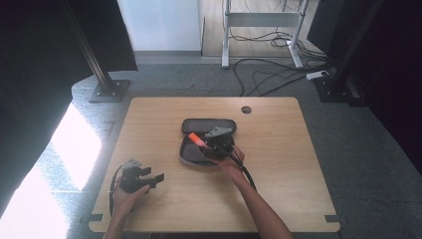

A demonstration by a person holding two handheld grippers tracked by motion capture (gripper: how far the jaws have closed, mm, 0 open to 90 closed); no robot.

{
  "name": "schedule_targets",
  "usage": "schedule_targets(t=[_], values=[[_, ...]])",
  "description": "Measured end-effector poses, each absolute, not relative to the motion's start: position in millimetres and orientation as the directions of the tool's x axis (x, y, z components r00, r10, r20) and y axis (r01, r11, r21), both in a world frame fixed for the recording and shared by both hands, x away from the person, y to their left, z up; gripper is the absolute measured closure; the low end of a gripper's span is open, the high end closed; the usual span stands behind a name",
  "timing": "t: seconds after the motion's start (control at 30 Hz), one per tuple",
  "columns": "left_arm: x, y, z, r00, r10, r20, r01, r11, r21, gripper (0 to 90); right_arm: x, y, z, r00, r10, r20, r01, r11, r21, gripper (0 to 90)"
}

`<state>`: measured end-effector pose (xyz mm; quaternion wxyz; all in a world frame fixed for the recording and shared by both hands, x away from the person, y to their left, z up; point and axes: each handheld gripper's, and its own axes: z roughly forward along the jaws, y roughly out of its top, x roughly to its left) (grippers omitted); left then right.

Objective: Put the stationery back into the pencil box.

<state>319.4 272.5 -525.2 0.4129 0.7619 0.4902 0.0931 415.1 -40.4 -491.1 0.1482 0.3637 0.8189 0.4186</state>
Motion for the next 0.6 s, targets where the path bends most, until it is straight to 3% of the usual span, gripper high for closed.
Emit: schedule_targets(t=[0.6], values=[[319, 272, -525, 0.505, 0.822, -0.264, 0.669, -0.18, 0.721, 28.1, 423, -28, -506, -0.689, 0.722, 0.054, 0.489, 0.409, 0.771, 65.4]])
